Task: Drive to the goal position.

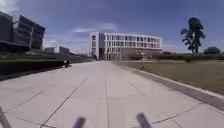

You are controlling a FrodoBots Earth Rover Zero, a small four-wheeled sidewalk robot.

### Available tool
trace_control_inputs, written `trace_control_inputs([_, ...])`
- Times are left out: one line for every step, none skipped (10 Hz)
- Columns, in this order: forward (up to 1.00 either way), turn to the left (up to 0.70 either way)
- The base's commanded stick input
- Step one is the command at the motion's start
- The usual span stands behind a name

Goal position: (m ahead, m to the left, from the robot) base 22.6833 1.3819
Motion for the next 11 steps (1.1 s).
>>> trace_control_inputs([0.70,0.00])
trace_control_inputs([0.70,0.00])
trace_control_inputs([0.70,0.00])
trace_control_inputs([0.70,0.00])
trace_control_inputs([0.70,0.00])
trace_control_inputs([0.70,0.00])
trace_control_inputs([0.70,0.00])
trace_control_inputs([0.70,0.00])
trace_control_inputs([0.70,0.00])
trace_control_inputs([0.70,0.00])
trace_control_inputs([0.70,0.00])
